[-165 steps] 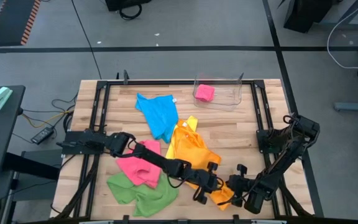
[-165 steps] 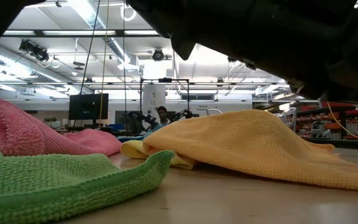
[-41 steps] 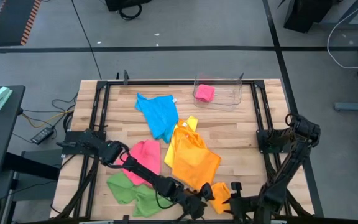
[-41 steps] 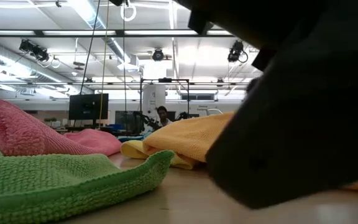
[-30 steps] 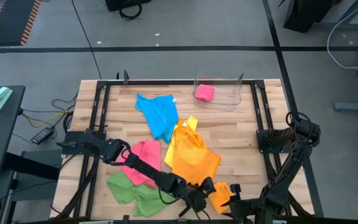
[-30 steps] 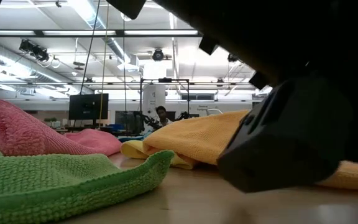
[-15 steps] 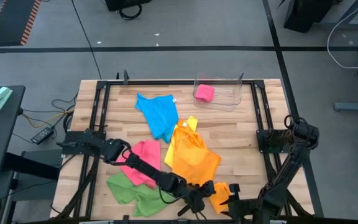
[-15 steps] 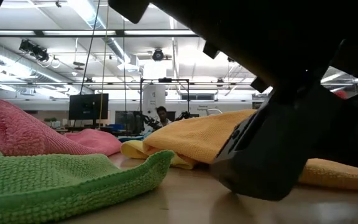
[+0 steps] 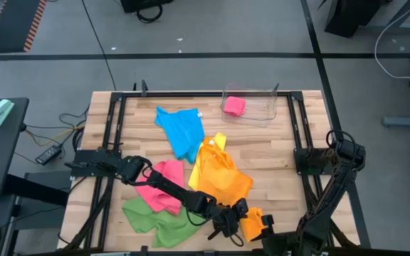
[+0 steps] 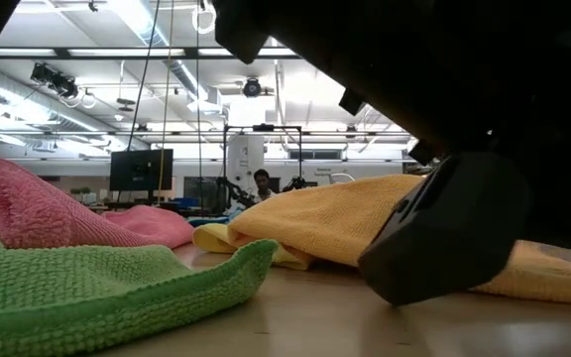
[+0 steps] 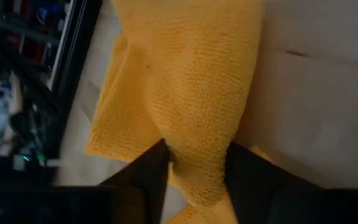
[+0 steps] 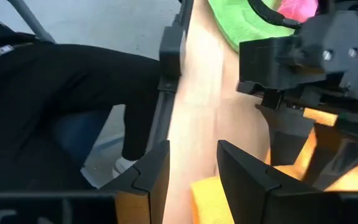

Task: Fold microfiber towels
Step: Stack the folded right orange microfiber cloth on top of the folded pink microfiber cloth

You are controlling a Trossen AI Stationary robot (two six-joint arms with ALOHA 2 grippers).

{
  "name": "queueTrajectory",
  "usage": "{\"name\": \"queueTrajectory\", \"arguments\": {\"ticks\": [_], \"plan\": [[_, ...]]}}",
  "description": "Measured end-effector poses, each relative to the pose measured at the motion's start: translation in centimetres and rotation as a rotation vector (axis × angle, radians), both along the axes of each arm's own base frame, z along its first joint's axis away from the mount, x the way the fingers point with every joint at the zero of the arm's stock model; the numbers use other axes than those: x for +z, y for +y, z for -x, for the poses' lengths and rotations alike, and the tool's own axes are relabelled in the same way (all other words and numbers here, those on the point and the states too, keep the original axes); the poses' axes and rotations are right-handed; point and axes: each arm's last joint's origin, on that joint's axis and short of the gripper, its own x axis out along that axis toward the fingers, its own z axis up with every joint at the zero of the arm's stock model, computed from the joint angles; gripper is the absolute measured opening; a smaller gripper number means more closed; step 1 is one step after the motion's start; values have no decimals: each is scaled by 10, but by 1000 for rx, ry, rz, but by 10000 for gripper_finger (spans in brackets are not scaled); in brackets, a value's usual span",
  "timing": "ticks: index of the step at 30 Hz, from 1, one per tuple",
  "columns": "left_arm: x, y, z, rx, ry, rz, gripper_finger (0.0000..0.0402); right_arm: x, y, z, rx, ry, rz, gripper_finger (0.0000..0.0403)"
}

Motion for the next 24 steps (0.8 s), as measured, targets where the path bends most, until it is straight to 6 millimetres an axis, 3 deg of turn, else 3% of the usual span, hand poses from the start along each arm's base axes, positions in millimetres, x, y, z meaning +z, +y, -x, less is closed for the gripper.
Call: {"name": "queueTrajectory", "arguments": {"ticks": [6, 13, 16, 24], "plan": [[2, 6, -3, 146, 66, 220, 20, -8, -9, -8, -36, 12, 25, 142], [17, 4, -3, 235, 171, 366, 58, -35, -3, -17, -30, 55, 91, 143], [24, 4, -3, 284, 224, 399, 54, -39, -2, -17, -25, 70, 91, 152], [45, 2, -4, 347, 315, 497, 23, -39, -8, -25, -54, 58, 110, 233]]}}
